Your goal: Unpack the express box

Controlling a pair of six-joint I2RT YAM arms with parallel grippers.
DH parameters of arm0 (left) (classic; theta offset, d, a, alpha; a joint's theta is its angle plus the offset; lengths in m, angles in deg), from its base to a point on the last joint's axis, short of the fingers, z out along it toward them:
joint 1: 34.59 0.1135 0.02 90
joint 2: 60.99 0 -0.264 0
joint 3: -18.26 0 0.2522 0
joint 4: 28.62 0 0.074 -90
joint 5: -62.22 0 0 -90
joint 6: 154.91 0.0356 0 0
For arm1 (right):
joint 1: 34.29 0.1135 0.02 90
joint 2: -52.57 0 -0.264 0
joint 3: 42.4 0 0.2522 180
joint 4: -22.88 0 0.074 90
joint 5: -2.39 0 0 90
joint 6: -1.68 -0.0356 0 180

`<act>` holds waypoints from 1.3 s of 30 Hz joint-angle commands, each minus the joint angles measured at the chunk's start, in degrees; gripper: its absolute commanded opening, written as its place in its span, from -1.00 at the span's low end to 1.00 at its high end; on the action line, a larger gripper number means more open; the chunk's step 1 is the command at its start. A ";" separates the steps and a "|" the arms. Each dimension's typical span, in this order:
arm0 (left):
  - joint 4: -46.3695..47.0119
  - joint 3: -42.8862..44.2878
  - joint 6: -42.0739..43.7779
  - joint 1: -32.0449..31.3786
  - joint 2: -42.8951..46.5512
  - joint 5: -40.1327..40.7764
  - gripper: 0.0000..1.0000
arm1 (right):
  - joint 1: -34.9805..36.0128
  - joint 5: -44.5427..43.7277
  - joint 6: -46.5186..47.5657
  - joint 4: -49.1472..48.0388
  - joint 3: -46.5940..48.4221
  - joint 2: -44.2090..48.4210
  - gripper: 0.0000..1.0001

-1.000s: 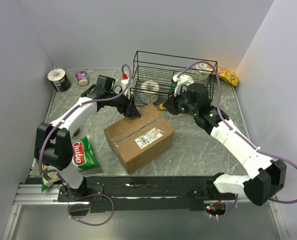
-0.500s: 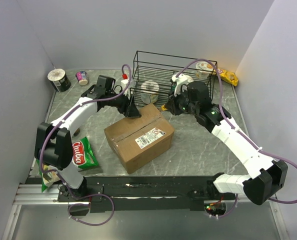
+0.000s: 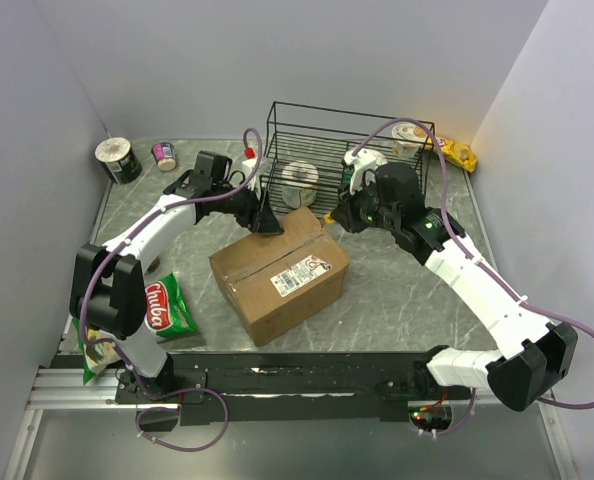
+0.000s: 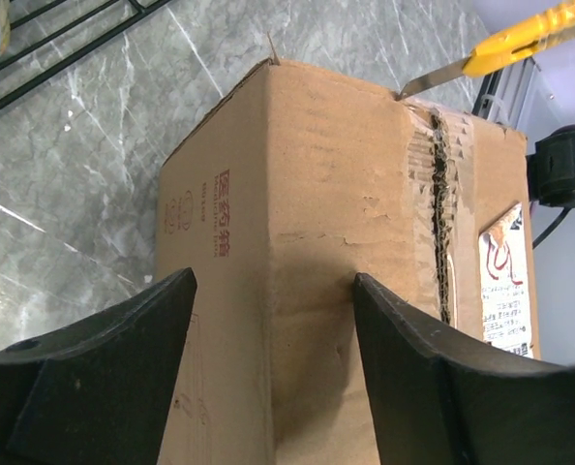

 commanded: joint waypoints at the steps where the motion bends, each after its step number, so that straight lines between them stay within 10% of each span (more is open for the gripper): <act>1: 0.25 -2.60 0.85 -0.58 -3.13 9.81 0.37 | 0.37 1.06 -0.64 6.08 2.93 1.22 -1.00; 16: 1.84 -4.97 -4.86 -0.58 -2.61 10.78 -0.17 | 0.28 -1.75 -3.10 12.94 4.25 2.63 -1.00; 27: 0.87 -5.85 -4.69 0.04 -0.15 12.27 -0.97 | 0.28 -2.02 -2.05 9.87 3.46 2.19 -1.00; 39: -1.59 -8.84 -3.46 3.82 3.02 13.33 -0.98 | 0.28 -1.22 -3.36 11.54 2.32 2.98 -1.00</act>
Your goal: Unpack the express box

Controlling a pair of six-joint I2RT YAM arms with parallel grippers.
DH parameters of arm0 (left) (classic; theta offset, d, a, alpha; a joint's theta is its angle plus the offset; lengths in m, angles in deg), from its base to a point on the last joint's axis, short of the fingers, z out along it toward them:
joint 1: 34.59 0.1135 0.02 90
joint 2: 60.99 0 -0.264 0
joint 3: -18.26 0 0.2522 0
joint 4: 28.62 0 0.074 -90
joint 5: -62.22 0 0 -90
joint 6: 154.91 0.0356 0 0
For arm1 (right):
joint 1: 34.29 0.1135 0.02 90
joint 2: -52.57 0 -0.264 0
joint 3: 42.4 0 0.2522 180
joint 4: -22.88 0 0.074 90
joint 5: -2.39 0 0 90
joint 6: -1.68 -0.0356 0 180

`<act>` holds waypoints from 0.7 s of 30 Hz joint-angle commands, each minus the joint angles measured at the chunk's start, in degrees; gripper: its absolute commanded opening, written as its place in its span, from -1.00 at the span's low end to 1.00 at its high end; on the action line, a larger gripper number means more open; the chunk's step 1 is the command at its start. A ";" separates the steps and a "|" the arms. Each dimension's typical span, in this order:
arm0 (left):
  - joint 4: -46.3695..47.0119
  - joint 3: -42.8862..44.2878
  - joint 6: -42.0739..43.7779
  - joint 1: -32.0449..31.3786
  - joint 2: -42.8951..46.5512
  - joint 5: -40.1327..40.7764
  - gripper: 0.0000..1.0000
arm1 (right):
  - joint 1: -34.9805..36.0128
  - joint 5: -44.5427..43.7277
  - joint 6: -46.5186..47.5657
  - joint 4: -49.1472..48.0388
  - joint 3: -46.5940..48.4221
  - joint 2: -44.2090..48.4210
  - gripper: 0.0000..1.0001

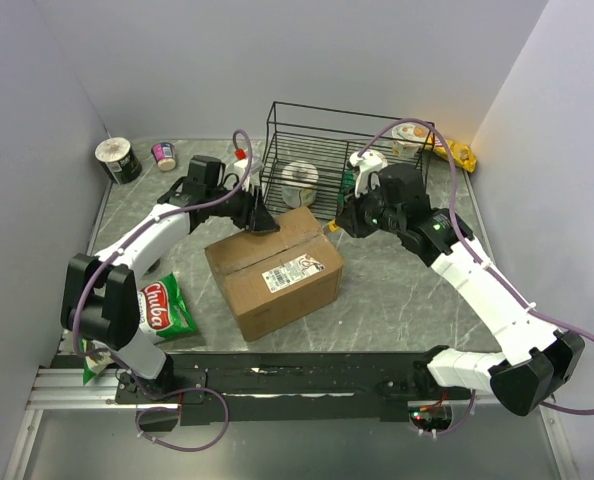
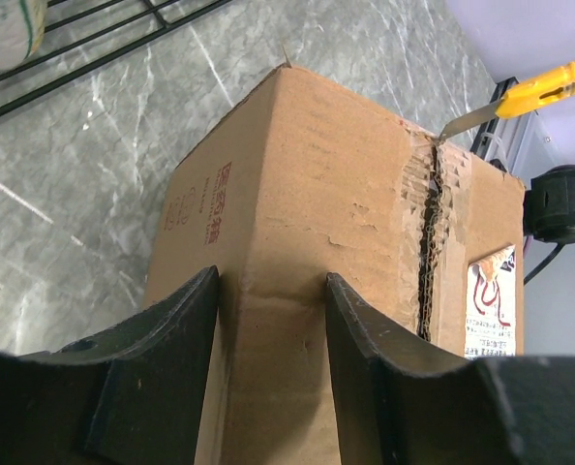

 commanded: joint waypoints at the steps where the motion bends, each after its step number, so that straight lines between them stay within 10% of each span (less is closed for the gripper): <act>1: -8.63 -3.61 3.32 3.05 -0.94 10.86 -0.98 | 0.19 0.15 -0.90 4.15 -0.46 1.71 -1.00; 21: -7.92 -4.50 2.52 3.49 -0.85 12.88 -0.98 | -5.61 10.61 -2.57 16.54 0.68 1.80 -1.00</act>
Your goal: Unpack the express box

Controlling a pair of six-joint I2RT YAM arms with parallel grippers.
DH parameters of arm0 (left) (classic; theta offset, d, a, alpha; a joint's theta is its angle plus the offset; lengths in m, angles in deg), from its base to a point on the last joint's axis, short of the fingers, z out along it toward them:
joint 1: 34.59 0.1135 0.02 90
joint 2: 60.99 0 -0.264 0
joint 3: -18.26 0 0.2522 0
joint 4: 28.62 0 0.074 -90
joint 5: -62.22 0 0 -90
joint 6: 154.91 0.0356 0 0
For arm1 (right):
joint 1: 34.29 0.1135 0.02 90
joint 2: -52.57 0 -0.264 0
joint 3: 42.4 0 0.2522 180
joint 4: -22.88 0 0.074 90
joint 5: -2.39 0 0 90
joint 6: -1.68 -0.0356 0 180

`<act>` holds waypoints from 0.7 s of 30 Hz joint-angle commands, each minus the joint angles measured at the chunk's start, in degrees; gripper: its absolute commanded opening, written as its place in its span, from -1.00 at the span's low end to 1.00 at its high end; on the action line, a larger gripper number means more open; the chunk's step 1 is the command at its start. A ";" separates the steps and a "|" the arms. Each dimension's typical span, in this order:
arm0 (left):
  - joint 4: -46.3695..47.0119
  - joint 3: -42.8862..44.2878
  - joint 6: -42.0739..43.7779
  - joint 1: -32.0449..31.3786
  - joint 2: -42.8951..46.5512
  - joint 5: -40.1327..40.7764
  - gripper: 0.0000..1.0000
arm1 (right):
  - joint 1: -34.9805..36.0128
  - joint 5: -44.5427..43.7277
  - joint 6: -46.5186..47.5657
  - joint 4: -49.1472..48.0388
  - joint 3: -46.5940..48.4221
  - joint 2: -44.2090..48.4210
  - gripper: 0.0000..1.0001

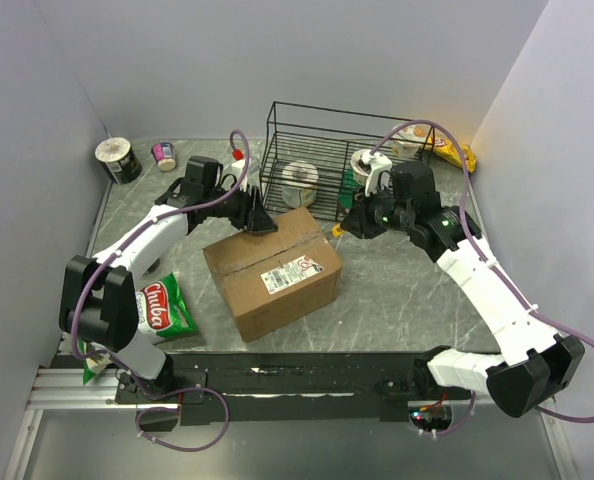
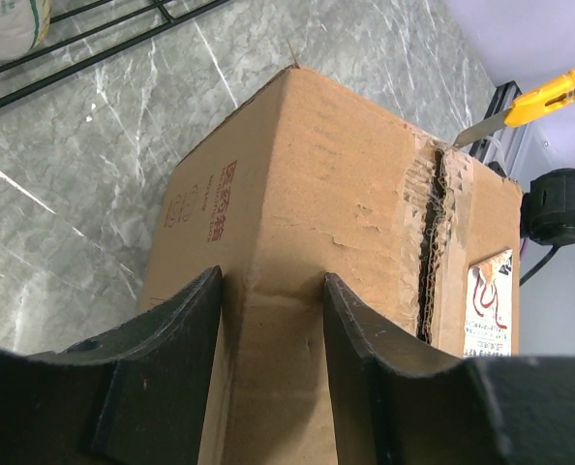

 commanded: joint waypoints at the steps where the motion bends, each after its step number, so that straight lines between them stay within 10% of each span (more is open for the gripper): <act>1: -7.51 -3.64 3.03 2.77 -1.70 12.73 -0.98 | -0.82 2.35 -0.14 13.62 1.05 1.71 -1.00; 17: -7.68 -4.26 4.69 2.86 0.32 12.82 -0.98 | -1.79 0.17 5.11 20.22 2.90 8.91 -1.00; 21: -7.68 -2.33 6.63 2.86 0.50 7.82 -0.12 | -3.72 -8.51 11.18 14.34 0.45 14.53 -1.00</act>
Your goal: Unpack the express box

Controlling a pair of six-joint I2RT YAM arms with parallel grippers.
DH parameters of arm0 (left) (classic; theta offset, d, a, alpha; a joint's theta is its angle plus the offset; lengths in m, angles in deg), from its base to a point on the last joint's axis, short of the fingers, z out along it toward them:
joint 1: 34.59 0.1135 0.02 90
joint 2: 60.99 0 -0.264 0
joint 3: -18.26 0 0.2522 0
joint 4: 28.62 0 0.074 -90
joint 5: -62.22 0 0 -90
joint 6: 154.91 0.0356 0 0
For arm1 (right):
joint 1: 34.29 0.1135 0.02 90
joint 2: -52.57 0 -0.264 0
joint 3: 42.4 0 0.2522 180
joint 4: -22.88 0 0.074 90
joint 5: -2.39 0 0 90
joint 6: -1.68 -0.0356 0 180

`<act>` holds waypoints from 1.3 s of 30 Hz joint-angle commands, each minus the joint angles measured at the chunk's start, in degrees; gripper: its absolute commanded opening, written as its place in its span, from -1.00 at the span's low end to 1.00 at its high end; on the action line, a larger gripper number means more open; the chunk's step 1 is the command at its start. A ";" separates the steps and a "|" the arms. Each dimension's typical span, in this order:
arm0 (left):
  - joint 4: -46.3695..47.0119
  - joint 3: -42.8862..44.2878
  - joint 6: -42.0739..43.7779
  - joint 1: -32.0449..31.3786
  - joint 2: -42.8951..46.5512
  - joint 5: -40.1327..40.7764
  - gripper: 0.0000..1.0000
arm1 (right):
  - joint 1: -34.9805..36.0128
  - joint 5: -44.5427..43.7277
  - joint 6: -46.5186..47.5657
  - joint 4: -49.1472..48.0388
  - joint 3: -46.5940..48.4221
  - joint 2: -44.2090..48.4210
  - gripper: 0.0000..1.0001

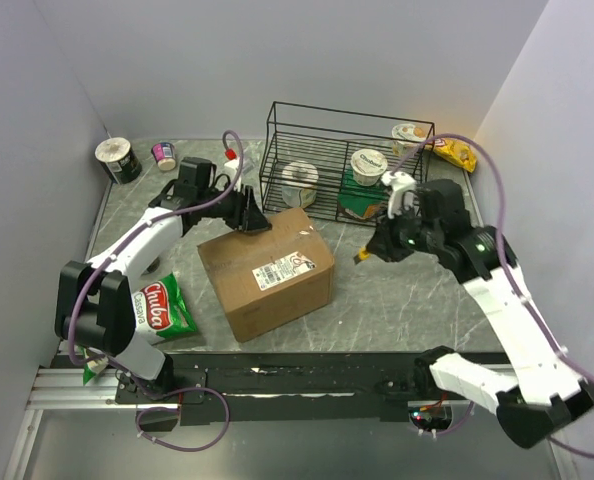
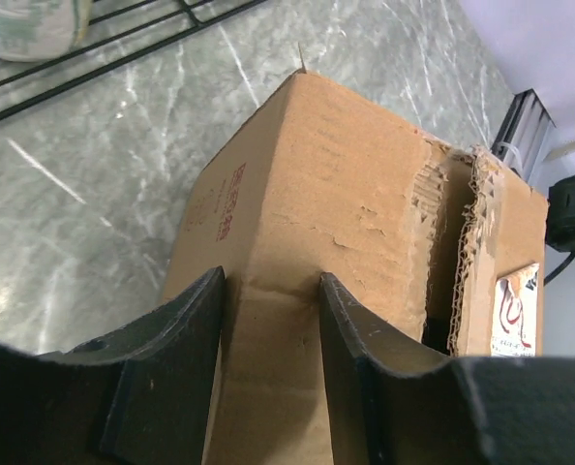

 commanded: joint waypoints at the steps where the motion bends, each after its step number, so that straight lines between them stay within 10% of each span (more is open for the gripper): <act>1: -8.25 -0.12 5.87 1.68 -1.27 4.08 0.08 | -1.95 -9.85 10.67 -2.00 -1.15 7.91 -1.00; 16: -10.01 8.76 11.14 1.68 -0.22 -6.76 0.49 | -5.64 -28.15 63.33 -45.65 -57.30 38.07 -1.00; 28: -9.66 6.13 11.23 3.35 2.94 -4.91 0.50 | -10.12 -23.40 77.97 -82.95 -80.36 22.73 -0.99; 32: -9.22 5.95 10.26 3.44 2.77 -5.79 0.50 | -16.61 -22.35 69.80 -76.38 -69.41 11.73 0.04; 39: -8.34 7.88 9.29 3.44 1.19 -6.76 0.50 | -19.18 -3.74 59.15 -43.71 -53.47 11.97 0.64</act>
